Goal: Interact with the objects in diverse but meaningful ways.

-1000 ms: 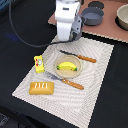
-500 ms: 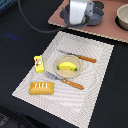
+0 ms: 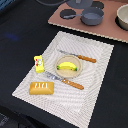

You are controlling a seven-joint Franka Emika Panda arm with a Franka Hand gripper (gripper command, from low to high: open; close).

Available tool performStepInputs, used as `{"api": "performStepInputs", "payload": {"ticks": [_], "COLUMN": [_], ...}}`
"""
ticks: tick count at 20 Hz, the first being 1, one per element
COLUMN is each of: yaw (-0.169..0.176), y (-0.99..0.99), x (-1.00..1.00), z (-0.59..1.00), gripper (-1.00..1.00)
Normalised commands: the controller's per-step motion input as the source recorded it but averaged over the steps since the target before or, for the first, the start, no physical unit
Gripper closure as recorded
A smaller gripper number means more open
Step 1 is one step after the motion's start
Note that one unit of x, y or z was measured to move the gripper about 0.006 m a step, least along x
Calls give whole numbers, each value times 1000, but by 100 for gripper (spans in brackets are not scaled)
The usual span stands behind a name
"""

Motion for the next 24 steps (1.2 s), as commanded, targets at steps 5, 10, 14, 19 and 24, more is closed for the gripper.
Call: {"api": "performStepInputs", "payload": {"ticks": [5, 10, 14, 19, 24], "yaw": [60, 40, 10, -13, -45], "y": [373, 313, 172, 96, 19], "x": [-958, -633, -120, 141, 311], "z": [-261, -358, -344, -211, -98], "gripper": [100, 100, 100, 100, 100]}}
